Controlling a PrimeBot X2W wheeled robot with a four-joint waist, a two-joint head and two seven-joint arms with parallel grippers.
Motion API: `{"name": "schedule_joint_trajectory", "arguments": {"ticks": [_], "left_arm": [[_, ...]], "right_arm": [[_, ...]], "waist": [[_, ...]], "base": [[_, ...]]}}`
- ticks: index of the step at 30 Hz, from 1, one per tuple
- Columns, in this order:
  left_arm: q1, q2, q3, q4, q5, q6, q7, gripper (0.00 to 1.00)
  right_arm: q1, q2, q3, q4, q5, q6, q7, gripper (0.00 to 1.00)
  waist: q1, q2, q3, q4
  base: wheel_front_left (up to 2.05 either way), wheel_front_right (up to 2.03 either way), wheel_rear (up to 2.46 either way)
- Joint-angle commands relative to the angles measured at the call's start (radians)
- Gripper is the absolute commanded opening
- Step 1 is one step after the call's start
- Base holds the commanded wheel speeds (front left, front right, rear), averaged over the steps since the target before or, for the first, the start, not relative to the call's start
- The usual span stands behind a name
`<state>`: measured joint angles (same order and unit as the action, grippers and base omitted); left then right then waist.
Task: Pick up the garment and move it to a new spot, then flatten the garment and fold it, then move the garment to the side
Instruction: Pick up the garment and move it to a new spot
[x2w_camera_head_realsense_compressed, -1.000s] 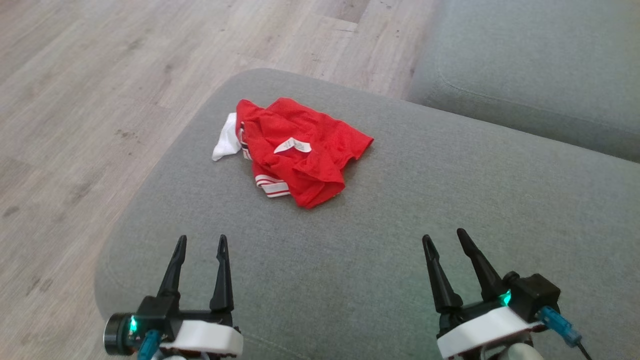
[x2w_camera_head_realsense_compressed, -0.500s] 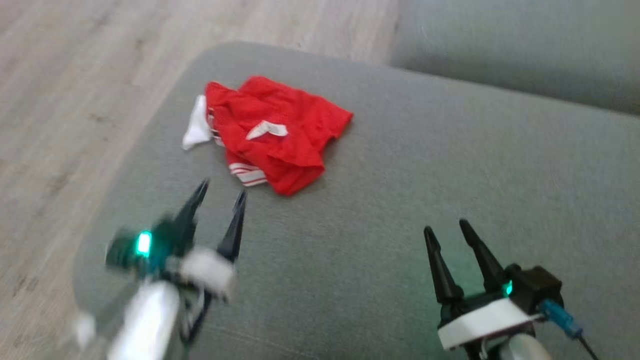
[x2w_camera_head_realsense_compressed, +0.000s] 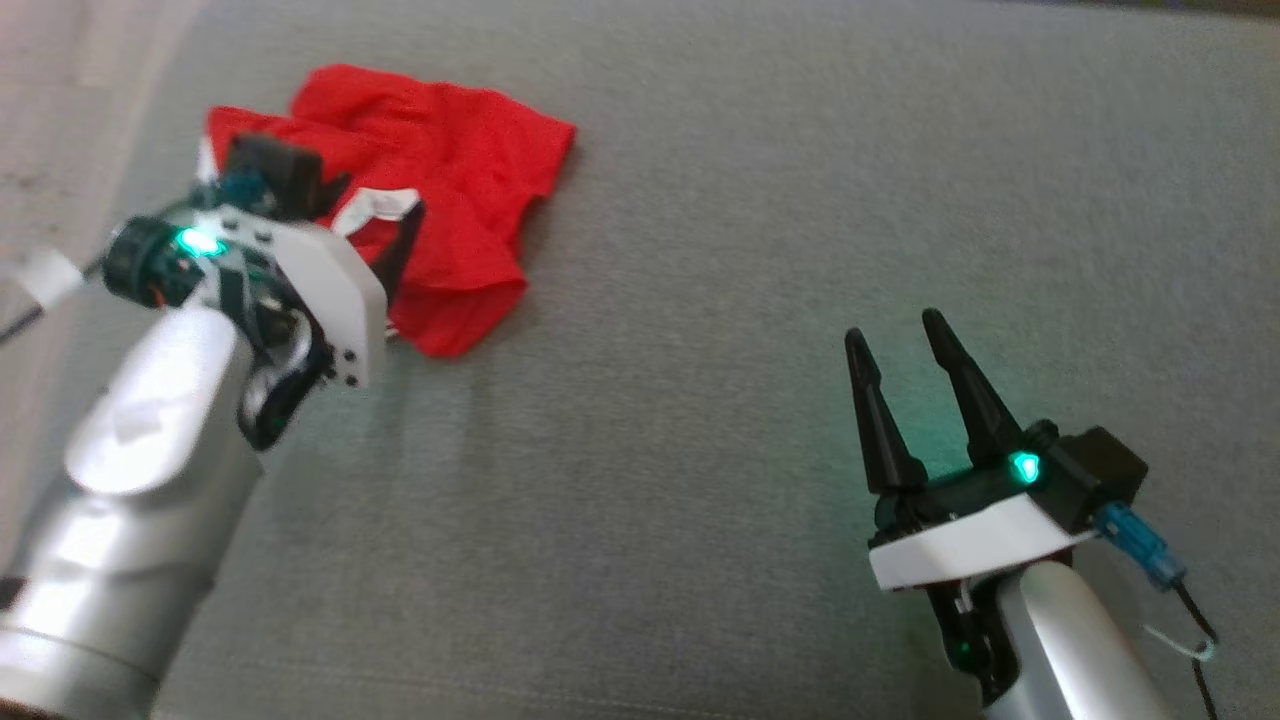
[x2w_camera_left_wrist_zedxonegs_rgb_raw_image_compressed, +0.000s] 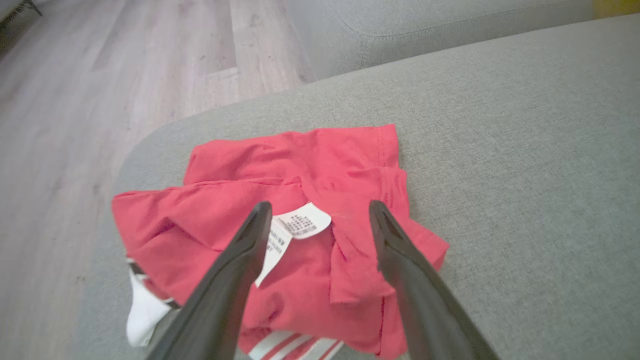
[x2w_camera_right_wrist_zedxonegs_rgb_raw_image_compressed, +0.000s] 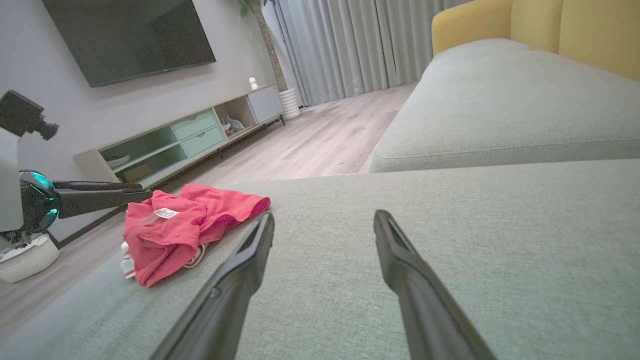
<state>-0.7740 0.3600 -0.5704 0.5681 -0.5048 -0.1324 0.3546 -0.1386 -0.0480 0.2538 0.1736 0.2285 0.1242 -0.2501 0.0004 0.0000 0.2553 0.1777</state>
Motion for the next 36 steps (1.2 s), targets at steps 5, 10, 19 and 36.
{"name": "schedule_joint_trajectory", "arguments": {"ticks": [5, 10, 19, 36], "left_arm": [[-0.118, 0.082, -0.048, 0.037, -0.109, 0.002, 0.087, 1.0], [-0.156, 0.094, -0.095, 0.119, -0.145, 0.002, 0.114, 1.0], [-0.179, 0.076, -0.138, 0.117, -0.258, 0.002, 0.017, 0.0], [-0.318, 0.034, -0.057, -0.211, -0.333, 0.013, -0.379, 0.0]], "right_arm": [[-0.045, -0.002, 0.033, -0.038, 0.008, 0.007, -0.011, 1.0], [-0.051, -0.002, 0.038, -0.041, 0.015, 0.007, -0.011, 1.0], [-0.044, -0.002, 0.035, -0.03, 0.017, 0.007, -0.012, 1.0], [0.015, -0.002, 0.018, -0.023, 0.053, 0.007, -0.012, 1.0]], "waist": [[-0.0004, 0.0, 0.057, -0.061], [-0.0004, 0.0, 0.062, -0.075], [-0.0004, 0.0, 0.02, -0.084], [-0.0004, 0.0, -0.142, -0.157]], "base": [[0.0, 0.0, 0.0], [0.0, 0.0, 0.0], [0.0, 0.0, 0.0], [0.0, 0.0, 0.0]]}}
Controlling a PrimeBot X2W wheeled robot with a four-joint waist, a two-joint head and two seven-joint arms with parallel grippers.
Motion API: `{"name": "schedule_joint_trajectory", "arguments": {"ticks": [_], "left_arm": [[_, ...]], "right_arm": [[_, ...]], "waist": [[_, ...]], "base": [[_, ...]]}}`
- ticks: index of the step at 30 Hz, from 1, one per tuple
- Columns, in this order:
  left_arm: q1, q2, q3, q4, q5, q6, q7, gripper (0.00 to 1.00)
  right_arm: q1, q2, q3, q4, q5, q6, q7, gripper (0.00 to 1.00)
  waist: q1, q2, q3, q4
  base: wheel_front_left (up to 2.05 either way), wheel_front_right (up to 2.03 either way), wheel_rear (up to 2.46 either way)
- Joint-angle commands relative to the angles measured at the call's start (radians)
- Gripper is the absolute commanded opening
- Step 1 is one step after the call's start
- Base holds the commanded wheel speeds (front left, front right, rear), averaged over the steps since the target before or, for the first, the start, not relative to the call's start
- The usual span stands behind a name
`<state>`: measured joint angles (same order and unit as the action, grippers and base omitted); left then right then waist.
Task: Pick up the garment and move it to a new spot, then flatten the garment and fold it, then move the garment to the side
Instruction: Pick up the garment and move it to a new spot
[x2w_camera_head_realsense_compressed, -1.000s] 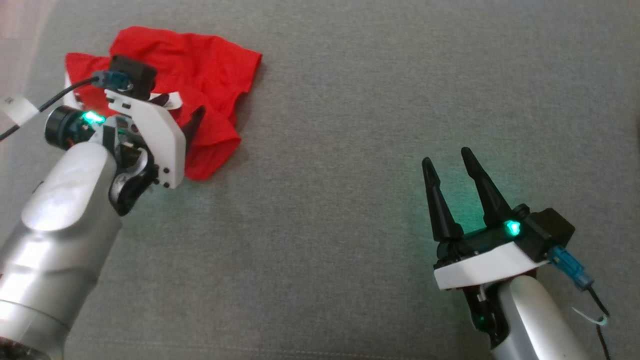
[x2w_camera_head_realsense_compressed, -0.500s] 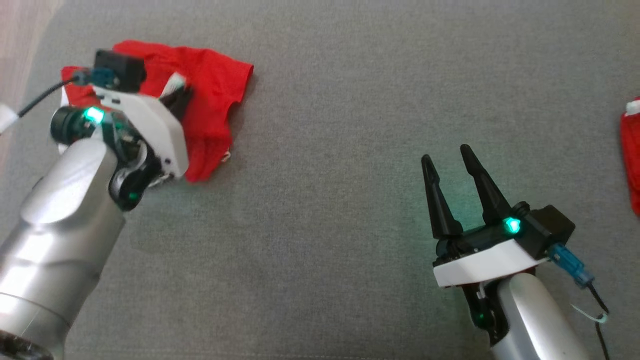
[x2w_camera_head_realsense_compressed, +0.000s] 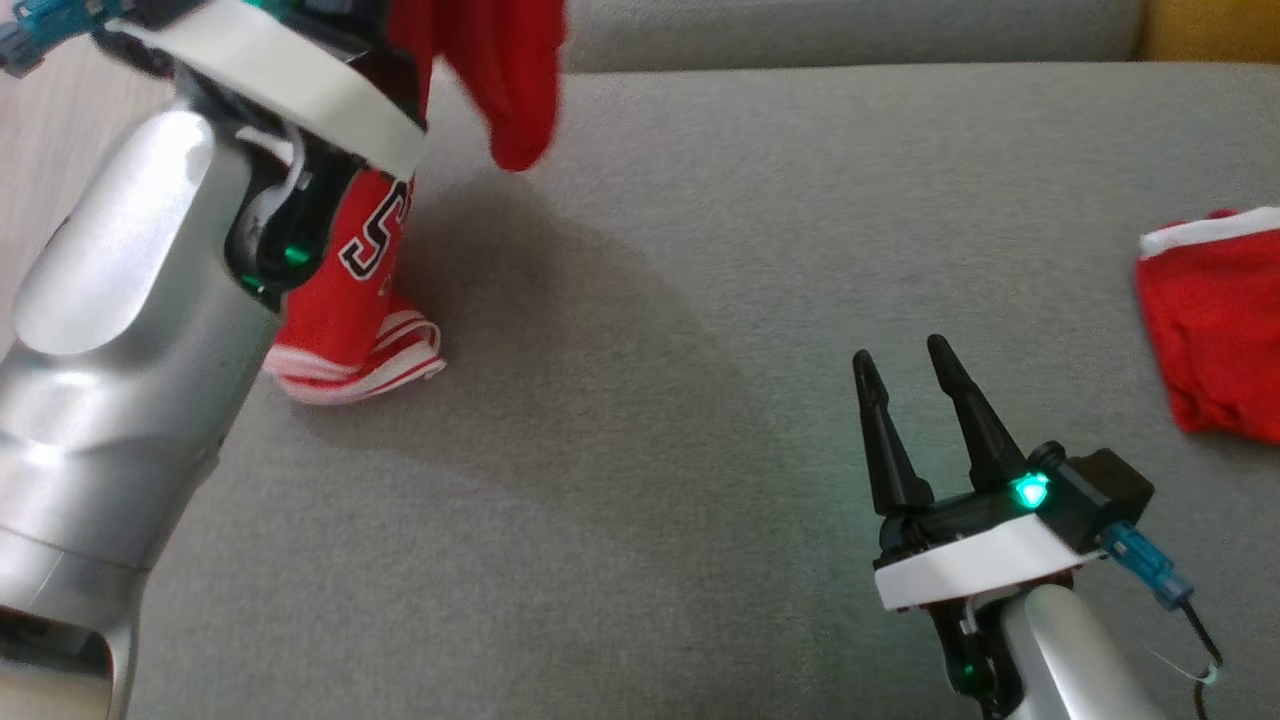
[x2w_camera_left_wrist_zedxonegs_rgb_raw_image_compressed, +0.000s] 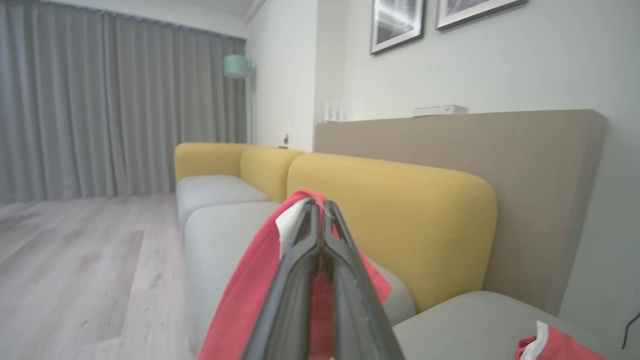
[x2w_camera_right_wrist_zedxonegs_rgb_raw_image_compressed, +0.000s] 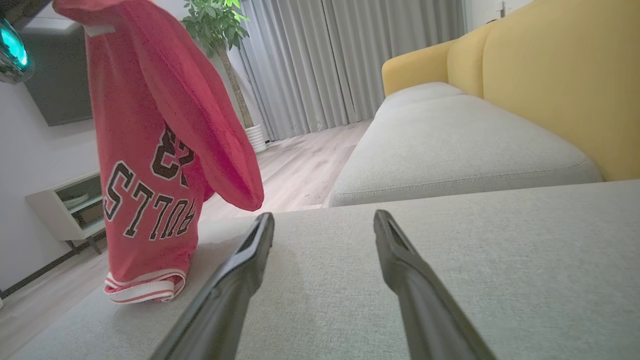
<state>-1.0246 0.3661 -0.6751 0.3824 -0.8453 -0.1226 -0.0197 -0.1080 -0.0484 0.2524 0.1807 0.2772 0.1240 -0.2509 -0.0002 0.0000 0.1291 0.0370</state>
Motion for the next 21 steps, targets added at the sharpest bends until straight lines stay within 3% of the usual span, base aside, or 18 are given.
{"name": "schedule_joint_trajectory", "arguments": {"ticks": [1, 14, 21], "left_arm": [[-0.073, 0.029, 0.047, -0.046, 0.015, 0.009, -0.008, 0.0], [-0.095, 0.053, 0.026, -0.221, 0.051, 0.083, 0.064, 0.0], [-0.158, 0.03, -0.01, -0.222, 0.081, 0.071, 0.09, 0.0]], "right_arm": [[-0.012, -0.002, 0.02, -0.03, 0.008, 0.007, -0.011, 1.0], [0.004, -0.002, 0.044, -0.048, 0.04, 0.007, -0.011, 1.0], [-0.027, -0.002, 0.097, -0.065, 0.068, 0.007, -0.011, 1.0]], "waist": [[0.0002, 0.0, -0.024, -0.025], [0.0002, 0.0, -0.037, -0.162], [0.0002, 0.0, 0.035, -0.307]], "base": [[0.0, 0.0, 0.0], [0.0, 0.0, 0.0], [0.0, 0.0, 0.0]]}}
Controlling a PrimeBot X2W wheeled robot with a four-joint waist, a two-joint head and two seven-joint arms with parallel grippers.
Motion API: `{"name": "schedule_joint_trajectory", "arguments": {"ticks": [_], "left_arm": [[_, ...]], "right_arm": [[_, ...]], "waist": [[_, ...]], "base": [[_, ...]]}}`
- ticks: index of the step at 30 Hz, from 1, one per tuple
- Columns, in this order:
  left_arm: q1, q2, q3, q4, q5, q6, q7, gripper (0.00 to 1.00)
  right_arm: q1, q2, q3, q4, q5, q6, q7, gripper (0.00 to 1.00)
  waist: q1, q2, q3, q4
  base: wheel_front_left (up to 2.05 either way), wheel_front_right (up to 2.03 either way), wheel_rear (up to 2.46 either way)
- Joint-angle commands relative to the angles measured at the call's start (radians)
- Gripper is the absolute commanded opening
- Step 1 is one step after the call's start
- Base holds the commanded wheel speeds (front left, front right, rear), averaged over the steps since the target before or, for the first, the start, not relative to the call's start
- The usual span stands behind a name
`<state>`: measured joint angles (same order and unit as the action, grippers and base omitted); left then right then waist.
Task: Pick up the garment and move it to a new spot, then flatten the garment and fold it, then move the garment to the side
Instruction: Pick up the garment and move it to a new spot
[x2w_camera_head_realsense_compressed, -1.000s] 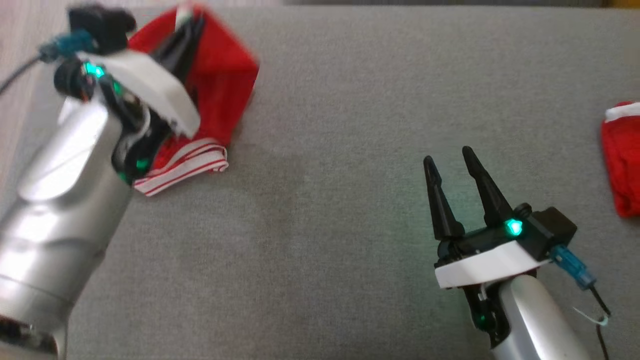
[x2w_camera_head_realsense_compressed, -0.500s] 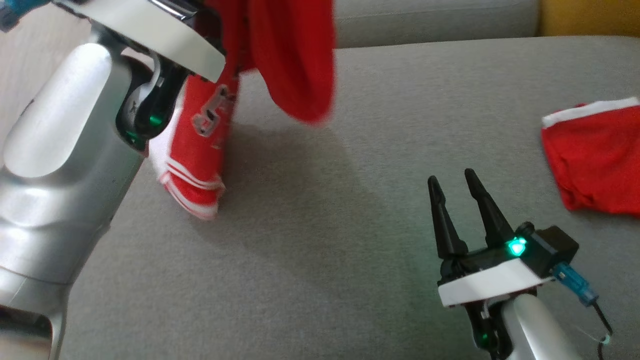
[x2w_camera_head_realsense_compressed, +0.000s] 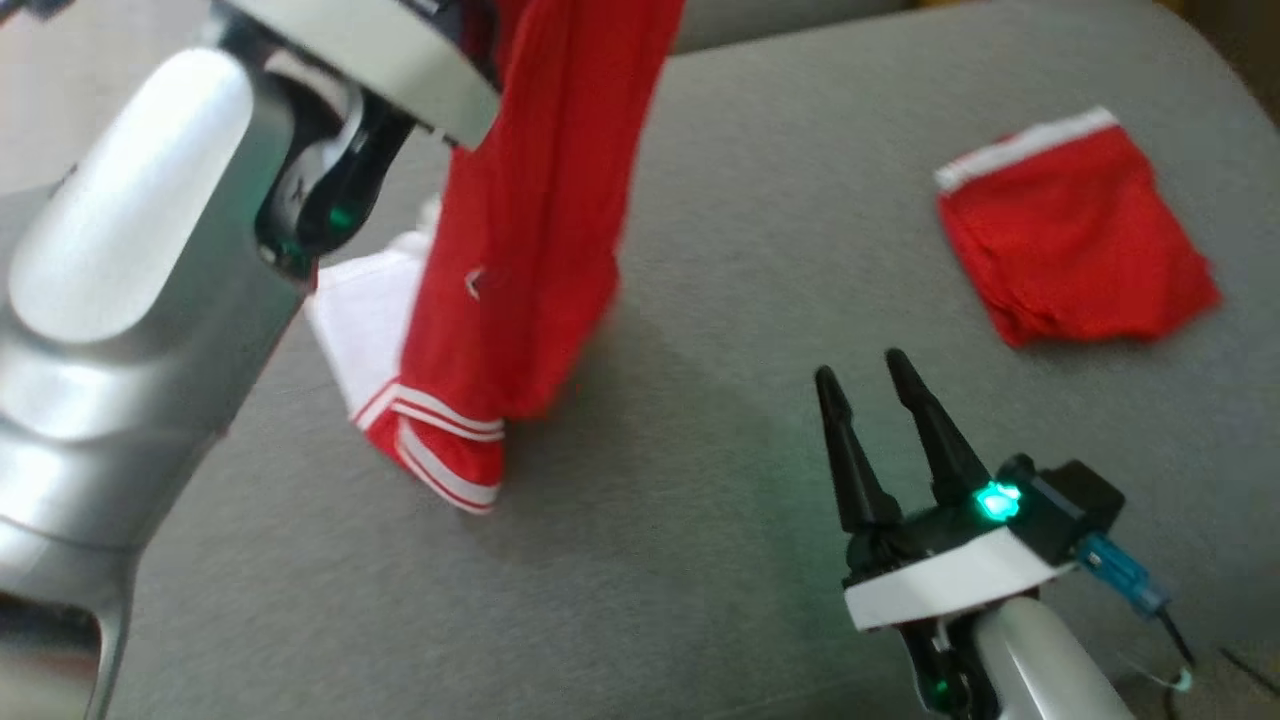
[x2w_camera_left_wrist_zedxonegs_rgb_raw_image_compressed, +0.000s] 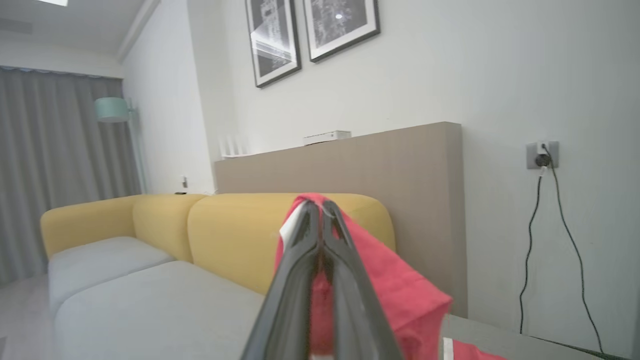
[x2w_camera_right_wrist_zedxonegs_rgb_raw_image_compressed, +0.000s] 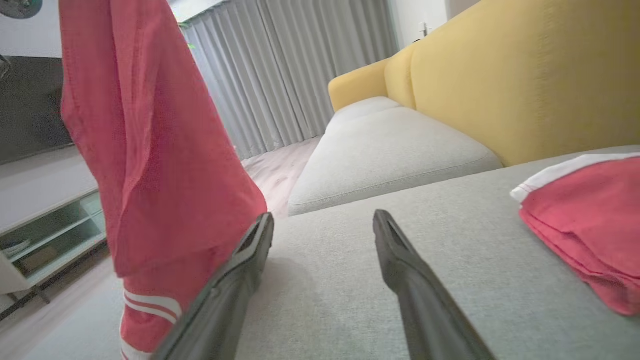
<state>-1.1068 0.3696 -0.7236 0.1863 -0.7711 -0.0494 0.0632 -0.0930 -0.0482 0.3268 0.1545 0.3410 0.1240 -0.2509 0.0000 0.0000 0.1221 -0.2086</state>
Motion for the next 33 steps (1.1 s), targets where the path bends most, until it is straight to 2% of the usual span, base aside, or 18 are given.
{"name": "schedule_joint_trajectory", "arguments": {"ticks": [1, 5, 6, 7, 12, 18, 24, 31, 33], "left_arm": [[-0.092, 0.022, 0.027, -0.013, 0.016, -0.011, 0.01, 0.0], [-0.153, 0.001, -0.04, 0.1, 0.076, -0.045, 0.002, 0.0], [-0.167, -0.007, -0.063, 0.143, 0.093, -0.053, 0.001, 0.16], [-0.178, -0.017, -0.077, 0.194, 0.103, -0.057, -0.005, 1.0], [-0.205, -0.07, -0.131, 0.417, 0.111, -0.073, -0.041, 1.0], [-0.219, -0.097, -0.164, 0.516, 0.091, -0.08, -0.102, 1.0], [-0.225, -0.09, -0.179, 0.561, 0.051, -0.081, -0.177, 1.0], [-0.156, -0.03, -0.189, 0.579, 0.041, -0.079, -0.259, 1.0], [-0.112, -0.015, -0.184, 0.572, 0.035, -0.066, -0.278, 1.0]], "right_arm": [[-0.047, -0.002, 0.03, -0.042, 0.011, 0.007, -0.011, 1.0], [-0.06, -0.002, 0.056, -0.051, 0.035, 0.007, -0.011, 1.0], [-0.061, -0.002, 0.061, -0.054, 0.04, 0.007, -0.011, 1.0], [-0.064, -0.002, 0.066, -0.056, 0.044, 0.007, -0.011, 1.0], [-0.071, -0.002, 0.081, -0.068, 0.056, 0.007, -0.011, 1.0], [-0.067, -0.002, 0.066, -0.065, 0.049, 0.007, -0.011, 1.0], [-0.072, -0.002, 0.04, -0.059, 0.025, 0.007, -0.011, 1.0], [-0.048, -0.002, -0.025, -0.043, -0.013, 0.007, -0.011, 1.0], [-0.037, -0.002, -0.049, -0.039, -0.026, 0.007, -0.011, 1.0]], "waist": [[0.0, 0.0, 0.053, -0.084], [0.0, 0.0, 0.084, -0.16], [0.0, 0.0, 0.092, -0.174], [0.0, 0.0, 0.1, -0.185], [0.0, 0.0, 0.125, -0.214], [0.0, 0.0, 0.138, -0.183], [0.0, 0.0, 0.119, -0.098], [0.0, 0.0, 0.055, 0.04], [0.0, 0.0, 0.034, 0.081]], "base": [[0.0, 0.0, 0.0], [0.0, 0.0, 0.0], [0.0, 0.0, 0.0], [0.0, 0.0, 0.0], [0.0, 0.0, 0.0], [0.0, 0.0, 0.0], [0.0, 0.0, 0.0], [0.0, 0.0, 0.0], [0.0, 0.0, 0.0]]}}
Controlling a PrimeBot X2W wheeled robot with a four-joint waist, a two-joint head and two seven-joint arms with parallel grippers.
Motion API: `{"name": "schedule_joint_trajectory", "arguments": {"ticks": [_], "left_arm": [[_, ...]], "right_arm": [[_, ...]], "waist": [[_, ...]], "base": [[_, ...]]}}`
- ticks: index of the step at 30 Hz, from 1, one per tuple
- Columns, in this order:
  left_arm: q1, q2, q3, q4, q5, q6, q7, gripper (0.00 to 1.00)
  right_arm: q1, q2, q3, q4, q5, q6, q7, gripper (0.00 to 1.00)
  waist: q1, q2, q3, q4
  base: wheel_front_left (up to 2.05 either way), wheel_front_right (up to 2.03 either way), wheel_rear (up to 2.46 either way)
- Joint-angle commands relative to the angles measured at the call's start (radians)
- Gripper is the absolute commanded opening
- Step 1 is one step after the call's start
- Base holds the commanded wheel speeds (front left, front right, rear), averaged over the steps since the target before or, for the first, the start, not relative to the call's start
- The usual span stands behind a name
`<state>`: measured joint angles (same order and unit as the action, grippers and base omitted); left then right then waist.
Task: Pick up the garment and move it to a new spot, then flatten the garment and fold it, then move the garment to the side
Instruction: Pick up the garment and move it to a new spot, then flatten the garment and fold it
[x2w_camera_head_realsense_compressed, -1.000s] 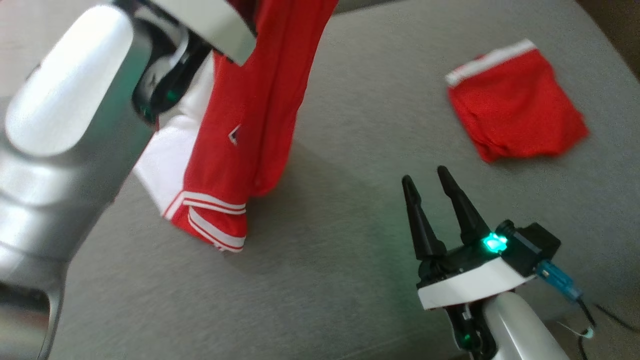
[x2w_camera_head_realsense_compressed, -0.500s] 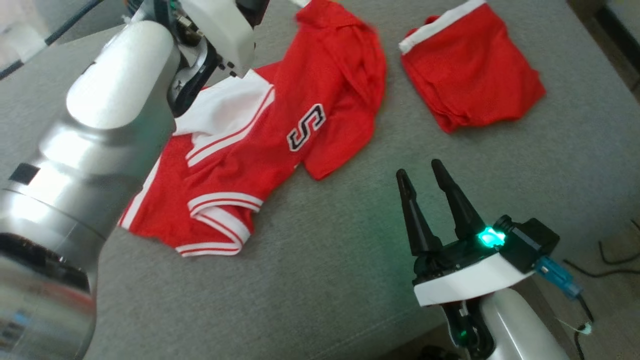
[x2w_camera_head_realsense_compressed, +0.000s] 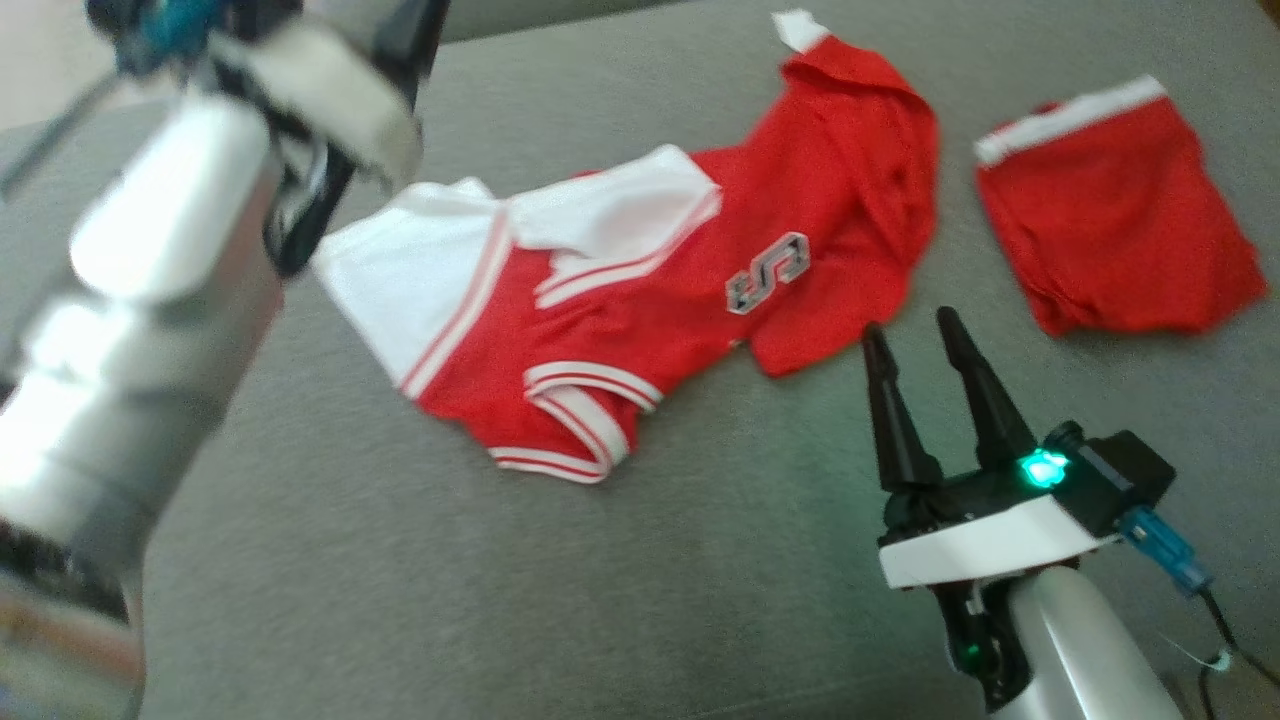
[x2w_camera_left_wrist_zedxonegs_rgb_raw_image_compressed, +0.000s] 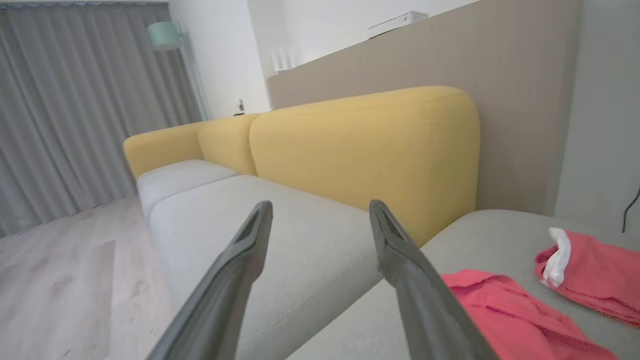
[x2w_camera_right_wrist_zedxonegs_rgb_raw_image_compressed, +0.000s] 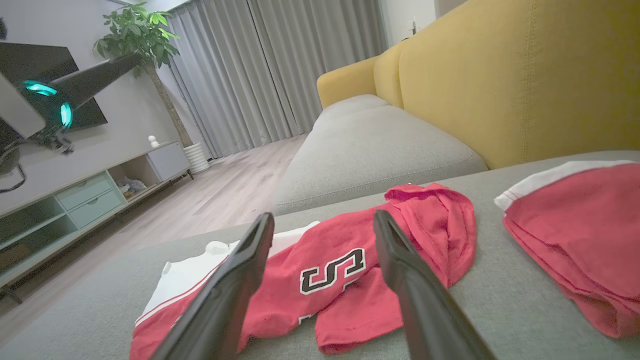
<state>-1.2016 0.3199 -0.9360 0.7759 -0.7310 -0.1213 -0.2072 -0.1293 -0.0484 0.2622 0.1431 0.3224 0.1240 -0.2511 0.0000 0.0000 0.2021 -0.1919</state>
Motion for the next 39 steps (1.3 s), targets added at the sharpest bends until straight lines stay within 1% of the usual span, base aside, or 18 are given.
{"name": "schedule_joint_trajectory", "arguments": {"ticks": [1, 5, 8, 11, 13, 17, 21, 24, 27, 30, 35, 39], "left_arm": [[0.01, 0.044, 0.032, -0.023, -0.008, 0.017, -0.015, 1.0], [0.148, 0.079, 0.059, -0.075, -0.028, 0.08, -0.04, 1.0], [0.282, 0.099, 0.09, -0.156, -0.054, 0.136, -0.05, 1.0], [0.422, 0.12, 0.124, -0.268, -0.055, 0.214, -0.053, 1.0], [0.506, 0.137, 0.141, -0.353, -0.014, 0.273, -0.054, 1.0], [0.675, 0.132, 0.211, -0.51, 0.033, 0.368, -0.054, 1.0], [0.818, 0.11, 0.271, -0.615, 0.096, 0.421, -0.054, 1.0], [0.895, 0.087, 0.313, -0.646, 0.12, 0.426, -0.054, 1.0], [0.924, 0.077, 0.329, -0.655, 0.137, 0.419, -0.054, 1.0], [0.941, 0.067, 0.345, -0.656, 0.156, 0.401, -0.054, 1.0], [0.905, 0.07, 0.344, -0.631, 0.184, 0.358, -0.054, 1.0], [0.83, 0.072, 0.323, -0.613, 0.2, 0.328, -0.019, 1.0]], "right_arm": [[0.004, -0.002, 0.005, -0.025, -0.015, 0.007, -0.011, 1.0], [0.026, -0.002, -0.038, -0.023, -0.039, 0.007, -0.011, 1.0], [0.042, -0.002, -0.062, -0.027, -0.055, 0.007, -0.011, 1.0], [0.055, -0.002, -0.075, -0.031, -0.068, 0.007, -0.011, 1.0], [0.06, -0.002, -0.076, -0.032, -0.08, 0.007, -0.011, 1.0], [0.062, -0.002, -0.079, -0.036, -0.092, 0.007, -0.011, 1.0], [0.065, -0.002, -0.082, -0.039, -0.093, 0.007, -0.011, 1.0], [0.067, -0.002, -0.077, -0.037, -0.089, 0.007, -0.011, 1.0], [0.068, -0.002, -0.069, -0.035, -0.085, 0.007, -0.011, 1.0], [0.066, -0.002, -0.062, -0.035, -0.078, 0.007, -0.011, 1.0], [0.055, -0.002, -0.048, -0.041, -0.072, 0.007, -0.011, 1.0], [0.037, -0.002, -0.045, -0.053, -0.069, 0.007, -0.011, 1.0]], "waist": [[0.0, 0.0, -0.057, 0.082], [0.0, 0.0, -0.097, 0.153], [0.0, 0.0, -0.12, 0.197], [0.0, 0.0, -0.134, 0.23], [0.0, 0.0, -0.136, 0.245], [0.0, 0.0, -0.144, 0.255], [0.0, 0.0, -0.149, 0.255], [0.0, 0.0, -0.155, 0.247], [0.0, 0.0, -0.158, 0.238], [0.0, 0.0, -0.156, 0.223], [0.0, 0.0, -0.123, 0.18], [0.0, 0.0, -0.06, 0.138]], "base": [[0.0, 0.0, 0.0], [0.0, 0.0, 0.0], [0.0, 0.0, 0.0], [0.0, 0.0, 0.0], [0.0, 0.0, 0.0], [0.0, 0.0, 0.0], [0.0, 0.0, 0.0], [0.0, 0.0, 0.0], [0.0, 0.0, 0.0], [0.0, 0.0, 0.0], [0.0, 0.0, 0.0], [0.0, 0.0, 0.0]]}}
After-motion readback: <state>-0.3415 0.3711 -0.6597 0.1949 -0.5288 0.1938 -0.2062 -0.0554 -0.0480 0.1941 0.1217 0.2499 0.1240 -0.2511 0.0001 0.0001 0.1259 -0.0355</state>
